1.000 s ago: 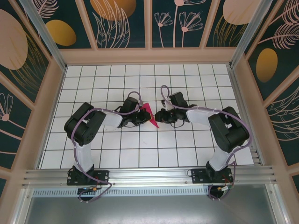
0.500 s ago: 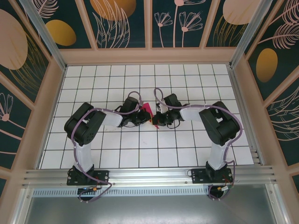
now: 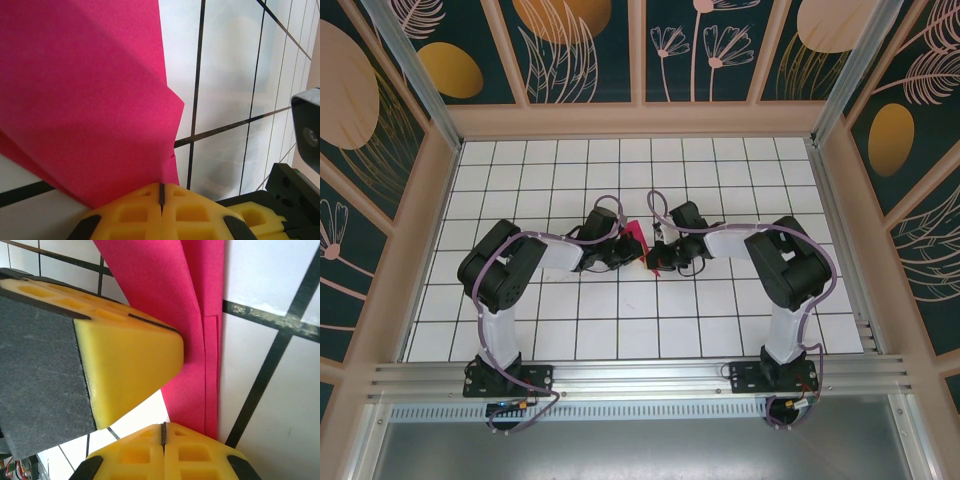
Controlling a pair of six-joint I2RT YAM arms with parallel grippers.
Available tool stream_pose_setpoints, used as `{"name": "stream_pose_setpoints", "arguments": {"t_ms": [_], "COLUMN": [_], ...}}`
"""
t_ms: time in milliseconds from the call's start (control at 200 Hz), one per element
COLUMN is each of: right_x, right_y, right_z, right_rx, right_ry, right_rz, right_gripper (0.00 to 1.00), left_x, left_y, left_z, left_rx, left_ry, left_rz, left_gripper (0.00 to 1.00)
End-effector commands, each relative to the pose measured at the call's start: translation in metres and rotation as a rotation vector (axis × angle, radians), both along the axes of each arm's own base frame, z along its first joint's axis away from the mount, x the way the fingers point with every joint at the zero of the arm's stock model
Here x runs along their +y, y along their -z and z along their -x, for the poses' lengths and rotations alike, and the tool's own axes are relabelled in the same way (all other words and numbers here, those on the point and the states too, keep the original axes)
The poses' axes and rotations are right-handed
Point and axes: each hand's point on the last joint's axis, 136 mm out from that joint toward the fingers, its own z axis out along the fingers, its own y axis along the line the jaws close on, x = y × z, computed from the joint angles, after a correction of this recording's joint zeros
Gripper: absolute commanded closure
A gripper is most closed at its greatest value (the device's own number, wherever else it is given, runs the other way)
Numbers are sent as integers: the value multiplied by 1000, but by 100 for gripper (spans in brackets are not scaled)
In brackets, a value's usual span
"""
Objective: Fold a paper plane with a square sheet of paper (pick it up from the middle)
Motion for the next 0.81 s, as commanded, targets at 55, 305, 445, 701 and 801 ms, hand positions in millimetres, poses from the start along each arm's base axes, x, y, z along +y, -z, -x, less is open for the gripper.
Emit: {"name": "stream_pose_setpoints", "arguments": {"t_ms": [55, 305, 445, 701, 801], "right_x": [-31, -45, -53, -67, -71], "right_y": [26, 30, 36, 41, 42], "right_z": [35, 51, 60, 79, 82], "right_rx": [119, 149, 174, 209, 211], "right_ry": [-13, -25, -17, 7, 17], "right_rz": [123, 158, 180, 209, 227], "right_gripper": [94, 94, 94, 94, 95], "left_x": [36, 39, 40, 40, 39], "left_y": [49, 55, 55, 54, 53], "left_z": [9, 9, 10, 9, 8], "left_rx": [93, 105, 106, 105, 101], "left_ry": [-80, -87, -90, -90, -87], "left_rz": [-202, -222, -230, -234, -232], "left_gripper": [100, 100, 100, 100, 100]}}
